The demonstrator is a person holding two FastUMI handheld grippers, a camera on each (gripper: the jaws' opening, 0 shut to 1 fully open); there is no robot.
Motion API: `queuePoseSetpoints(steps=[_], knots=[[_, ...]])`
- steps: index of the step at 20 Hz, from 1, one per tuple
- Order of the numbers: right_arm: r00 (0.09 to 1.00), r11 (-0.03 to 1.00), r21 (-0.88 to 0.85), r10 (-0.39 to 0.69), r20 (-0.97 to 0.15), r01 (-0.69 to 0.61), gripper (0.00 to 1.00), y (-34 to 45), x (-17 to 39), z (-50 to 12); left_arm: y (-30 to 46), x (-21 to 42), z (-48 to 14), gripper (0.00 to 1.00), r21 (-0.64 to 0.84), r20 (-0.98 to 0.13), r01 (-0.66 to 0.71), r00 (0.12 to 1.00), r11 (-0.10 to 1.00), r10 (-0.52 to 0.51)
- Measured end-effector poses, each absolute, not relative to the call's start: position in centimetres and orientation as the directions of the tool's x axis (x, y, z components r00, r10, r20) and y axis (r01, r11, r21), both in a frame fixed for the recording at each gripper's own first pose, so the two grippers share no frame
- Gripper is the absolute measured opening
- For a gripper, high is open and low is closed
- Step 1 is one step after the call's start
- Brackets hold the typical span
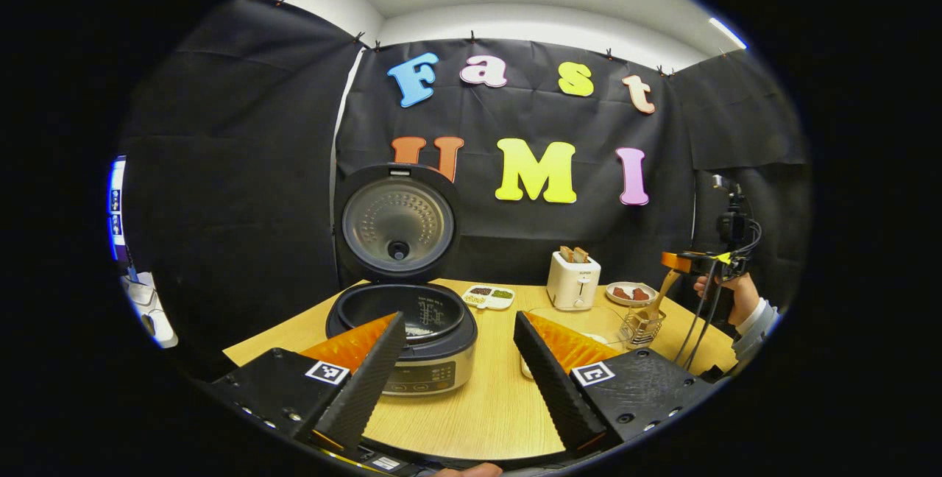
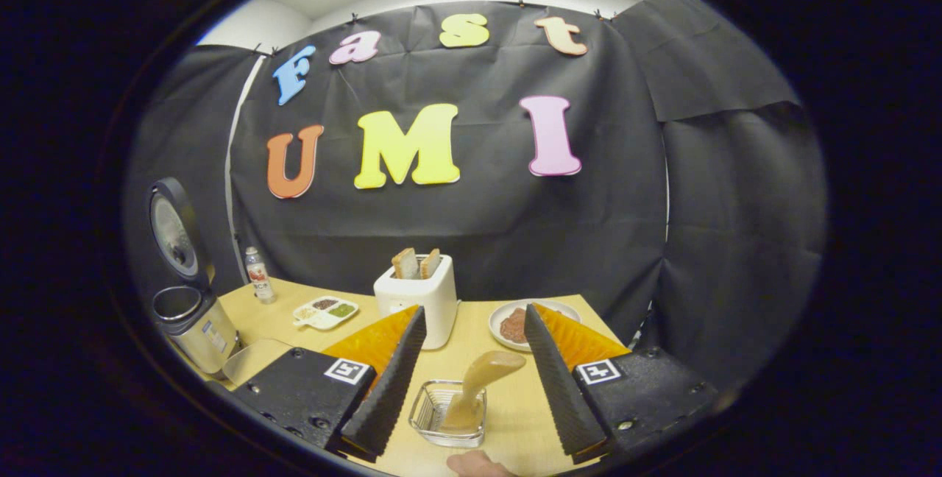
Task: Close the left gripper, press the button to open the rice cooker; take a wooden spoon from the chopstick holder with the right hand, scoop a spoonful of rice and pour it into the rice cooker, then put the wooden spoon back into the chopstick holder.
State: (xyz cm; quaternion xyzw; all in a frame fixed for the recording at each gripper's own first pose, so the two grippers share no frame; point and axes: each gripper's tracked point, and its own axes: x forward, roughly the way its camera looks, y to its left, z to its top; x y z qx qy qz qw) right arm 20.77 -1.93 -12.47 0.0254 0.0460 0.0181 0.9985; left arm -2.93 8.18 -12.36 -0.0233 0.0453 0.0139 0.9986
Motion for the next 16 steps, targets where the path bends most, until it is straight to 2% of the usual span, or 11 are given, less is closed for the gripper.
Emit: queuePoseSetpoints(steps=[4,6,7,13,14,15,16], knots=[[0.997,0.997,0.068,0.036,-0.066,-0.032,0.91,-1.1,16.6,-10.1,10.6,-0.8,-10.6,0.94,-0.006,-0.079,-0.071,0.994,0.997,0.070],[0.997,0.996,0.070,0.061,-0.044,-0.058,0.89,-0.3,14.0,-8.8,11.0,0.3,-9.3,0.94,-0.005,-0.082,-0.072,0.994,0.997,0.071],[0.998,0.996,0.069,0.055,-0.033,-0.053,0.92,-0.4,12.9,-8.5,11.2,0.6,-8.7,0.94,0.003,-0.081,-0.076,0.994,0.997,0.076],[0.998,0.994,0.089,0.065,-0.008,-0.064,0.94,-0.6,6.9,-7.5,12.7,3.3,-2.0,0.93,0.049,-0.002,-0.108,0.994,0.993,0.108],[0.997,0.992,0.098,0.077,-0.016,-0.075,0.96,-0.5,6.1,-7.8,12.9,4.0,-1.0,1.00,0.043,0.009,-0.110,0.994,0.993,0.110],[0.996,0.991,0.108,0.084,-0.022,-0.081,0.94,-0.3,5.3,-8.0,13.6,4.9,0.2,0.93,0.041,0.021,-0.122,0.992,0.992,0.121],[0.995,0.989,0.112,0.098,-0.030,-0.094,0.92,-0.1,4.7,-8.3,14.3,5.8,1.0,0.93,0.045,0.028,-0.134,0.991,0.990,0.133]])
